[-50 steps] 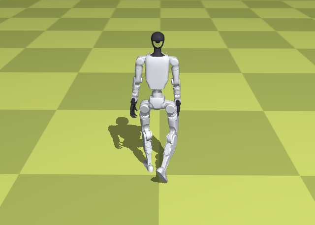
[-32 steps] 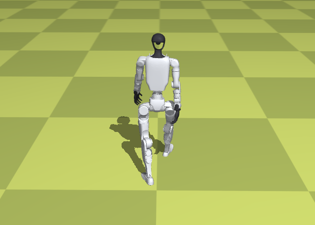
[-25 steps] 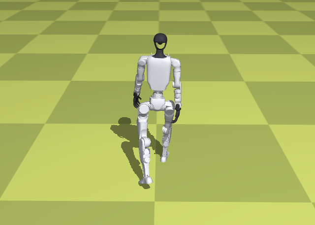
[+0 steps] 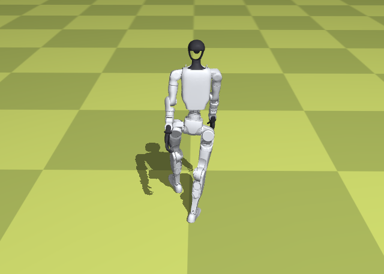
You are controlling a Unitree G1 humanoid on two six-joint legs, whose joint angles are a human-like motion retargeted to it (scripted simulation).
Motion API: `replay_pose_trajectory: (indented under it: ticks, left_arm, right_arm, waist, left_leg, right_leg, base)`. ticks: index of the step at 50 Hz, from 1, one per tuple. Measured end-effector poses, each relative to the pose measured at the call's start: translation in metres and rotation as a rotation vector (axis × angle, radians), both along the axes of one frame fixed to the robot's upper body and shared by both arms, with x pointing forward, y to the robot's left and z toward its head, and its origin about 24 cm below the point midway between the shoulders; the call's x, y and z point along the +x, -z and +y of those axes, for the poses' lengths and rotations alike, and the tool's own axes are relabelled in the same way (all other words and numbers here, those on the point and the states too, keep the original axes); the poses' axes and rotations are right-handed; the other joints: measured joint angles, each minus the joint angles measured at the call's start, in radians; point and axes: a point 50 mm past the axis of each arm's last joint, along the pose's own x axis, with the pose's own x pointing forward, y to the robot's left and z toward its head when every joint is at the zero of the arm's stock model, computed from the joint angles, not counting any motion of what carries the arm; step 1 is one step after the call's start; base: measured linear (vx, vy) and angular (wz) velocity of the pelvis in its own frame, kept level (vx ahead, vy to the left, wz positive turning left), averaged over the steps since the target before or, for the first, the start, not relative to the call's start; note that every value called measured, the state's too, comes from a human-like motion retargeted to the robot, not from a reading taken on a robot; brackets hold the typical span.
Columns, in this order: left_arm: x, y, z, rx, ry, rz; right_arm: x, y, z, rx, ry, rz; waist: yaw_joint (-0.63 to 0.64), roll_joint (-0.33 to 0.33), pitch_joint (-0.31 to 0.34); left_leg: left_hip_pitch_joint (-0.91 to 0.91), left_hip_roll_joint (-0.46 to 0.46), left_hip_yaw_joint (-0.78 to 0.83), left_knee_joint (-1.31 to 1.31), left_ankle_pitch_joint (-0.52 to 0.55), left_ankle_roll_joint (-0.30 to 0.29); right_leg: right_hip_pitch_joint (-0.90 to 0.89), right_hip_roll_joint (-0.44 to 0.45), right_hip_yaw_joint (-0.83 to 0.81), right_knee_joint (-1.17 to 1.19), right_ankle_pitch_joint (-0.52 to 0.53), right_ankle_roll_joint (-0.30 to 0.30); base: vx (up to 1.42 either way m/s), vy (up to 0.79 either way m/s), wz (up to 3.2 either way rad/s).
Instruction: Walk
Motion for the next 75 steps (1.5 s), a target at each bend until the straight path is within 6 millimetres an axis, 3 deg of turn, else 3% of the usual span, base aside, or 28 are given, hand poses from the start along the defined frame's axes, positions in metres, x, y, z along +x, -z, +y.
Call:
replay_pose_trajectory:
  ticks: [3,7,10,13,15,17,22,25,30,35,39,42,45,49,51,55,60,65,70,75]
  left_arm:
    - [0.001,0.0,0.001,-0.012,-0.008,0.01]
    - [0.011,0.002,0.003,-0.027,0.01,-0.006]
    - [0.026,0.006,0.002,-0.023,0.015,-0.047]
    - [0.049,0.01,0.003,-0.016,0.038,-0.114]
    - [0.07,0.012,0.006,-0.018,0.067,-0.172]
    - [0.096,0.013,0.01,-0.023,0.103,-0.241]
    - [0.172,0.007,0.02,-0.002,0.201,-0.436]
    - [0.216,-0.003,0.023,0.02,0.236,-0.559]
    - [0.273,-0.023,0.026,0.022,0.262,-0.742]
    - [0.308,-0.04,0.022,0.015,0.256,-0.864]
    - [0.317,-0.044,0.015,-0.018,0.236,-0.937]
    - [0.306,-0.039,0.018,-0.022,0.219,-0.931]
    - [0.273,-0.022,0.017,-0.031,0.234,-0.834]
    - [0.207,0.001,0.014,-0.04,0.195,-0.656]
    - [0.176,0.008,0.014,-0.041,0.172,-0.554]
    - [0.123,0.014,0.015,-0.036,0.167,-0.36]
    - [0.071,0.012,0.016,-0.017,0.14,-0.192]
    - [0.028,0.007,0.008,-0.027,0.08,-0.071]
    - [0.01,0.003,-0.003,-0.061,0.053,0.006]
    - [0.012,0.004,-0.008,-0.098,0.053,0.022]
  right_arm:
    - [0.005,-0.002,0.002,0.002,-0.015,-0.013]
    - [-0.012,0.005,0.001,0.042,0.003,0.04]
    - [-0.037,0.013,-0.003,0.048,-0.002,0.116]
    - [-0.068,0.021,-0.011,0.029,0.005,0.188]
    - [-0.085,0.024,-0.021,0.015,0.001,0.234]
    - [-0.099,0.025,-0.03,-0.006,-0.014,0.271]
    - [-0.131,0.027,-0.045,-0.028,0.025,0.34]
    - [-0.152,0.028,-0.049,-0.003,0.075,0.396]
    - [-0.183,0.027,-0.052,0.023,0.152,0.484]
    - [-0.2,0.026,-0.048,0.071,0.202,0.522]
    - [-0.197,0.026,-0.048,0.084,0.201,0.516]
    - [-0.19,0.027,-0.046,0.082,0.19,0.491]
    - [-0.192,0.027,-0.041,0.092,0.197,0.498]
    - [-0.182,0.028,-0.037,0.073,0.17,0.458]
    - [-0.168,0.029,-0.034,0.063,0.135,0.414]
    - [-0.132,0.029,-0.027,0.042,0.074,0.312]
    - [-0.08,0.023,-0.019,0.022,0.011,0.2]
    - [-0.032,0.011,-0.01,0.007,-0.04,0.093]
    - [0.007,-0.003,0.004,0.024,-0.03,-0.052]
    - [0.018,-0.008,0.011,0.046,-0.044,-0.089]
  waist:
    - [0.007,-0.004,-0.008]
    - [0.043,-0.001,-0.029]
    - [0.063,-0.003,-0.045]
    - [0.042,0.049,-0.062]
    - [0.032,0.094,-0.058]
    - [0.015,0.133,-0.045]
    - [-0.098,0.146,-0.022]
    - [-0.15,0.123,-0.028]
    - [-0.237,0.083,-0.028]
    - [-0.278,0.099,-0.046]
    - [-0.308,0.105,-0.061]
    - [-0.343,0.101,-0.075]
    - [-0.342,0.1,-0.091]
    - [-0.297,0.046,-0.108]
    - [-0.272,-0.007,-0.093]
    - [-0.209,-0.104,-0.04]
    - [-0.159,-0.061,-0.018]
    - [-0.094,-0.008,-0.013]
    - [-0.004,0.02,0.01]
    - [0.043,0.014,0.013]
  left_leg:
    - [-0.028,-0.009,-0.027,0.018,0.004,0.023]
    - [0.006,-0.008,-0.014,0.07,0.089,0.042]
    - [0.025,-0.008,-0.078,0.126,0.075,0.056]
    - [0.105,0.03,-0.081,0.121,0.009,0.078]
    - [0.181,0.071,-0.052,0.096,-0.022,0.076]
    - [0.243,0.096,-0.053,0.079,-0.05,0.054]
    - [0.376,0.044,-0.018,-0.036,-0.065,0.043]
    - [0.431,-0.011,-0.021,-0.091,-0.075,0.041]
    - [0.534,-0.087,-0.061,-0.139,-0.117,0.038]
    - [0.626,-0.075,-0.084,-0.161,-0.161,-0.007]
    - [0.684,-0.076,-0.1,-0.159,-0.155,-0.062]
    - [0.725,-0.075,-0.118,-0.138,-0.088,-0.117]
    - [0.768,-0.051,-0.12,-0.087,0.069,-0.168]
    - [0.806,-0.048,0.049,0.04,0.341,-0.129]
    - [0.799,-0.053,0.106,0.163,0.413,-0.081]
    - [0.71,-0.003,0.214,0.418,0.299,0.061]
    - [0.385,0.042,0.073,0.509,0.097,0.009]
    - [0.177,0.031,0.08,0.258,0.025,0.018]
    - [0.018,-0.018,-0.009,0.03,0.02,0.006]
    - [-0.044,-0.026,0.013,-0.027,0.004,0.018]
  right_leg:
    - [0.04,-0.005,-0.004,0.005,-0.001,0.041]
    - [0.092,-0.025,0.007,0.042,0.08,0.129]
    - [0.107,-0.071,0.008,0.122,0.246,0.189]
    - [0.081,-0.095,-0.07,0.296,0.467,0.178]
    - [0.035,-0.108,-0.116,0.474,0.564,0.132]
    - [-0.038,-0.124,-0.144,0.642,0.503,0.101]
    - [-0.302,-0.148,-0.149,0.819,0.342,0.126]
    - [-0.45,-0.162,-0.144,0.731,0.258,0.107]
    - [-0.602,-0.135,-0.059,0.353,0.178,0.034]
    - [-0.71,-0.084,0.002,0.096,0.142,-0.031]
    - [-0.75,-0.121,-0.047,0.181,0.15,-0.054]
    - [-0.745,-0.144,-0.055,0.267,0.233,-0.083]
    - [-0.726,-0.129,0.03,0.341,0.259,-0.089]
    - [-0.605,-0.152,0.057,0.335,0.173,-0.092]
    - [-0.526,-0.177,0.073,0.309,0.146,-0.088]
    - [-0.369,-0.239,0.079,0.254,0.103,-0.06]
    - [-0.221,-0.137,0.005,0.115,0.097,-0.061]
    - [-0.125,-0.033,-0.003,0.03,0.076,-0.054]
    - [-0.034,0.004,0.006,-0.001,0.046,-0.004]
    - [0.025,-0.014,0.037,0.014,0.035,0.062]
  base:
    - [0.72,0.13,-0.04]
    - [0.83,0.21,-0.36]
    - [0.92,0.28,-0.59]
    - [0.83,0.28,-0.14]
    - [0.81,0.27,-0.26]
    - [0.69,0.21,-0.31]
    - [0.53,0.12,0.5]
    - [0.57,0.05,0.59]
    - [0.66,-0.02,0.64]
    - [0.69,-0.08,0.45]
    - [0.85,-0.15,0.33]
    - [0.95,-0.23,0.41]
    - [1.02,-0.24,0.3]
    - [0.89,-0.22,-0.4]
    - [0.85,-0.24,-0.35]
    - [0.87,-0.22,-0.02]
    - [0.58,-0.09,0.16]
    - [0.55,-0.02,-0.26]
    - [0.65,0.03,-0.67]
    - [0.64,0.09,-0.58]
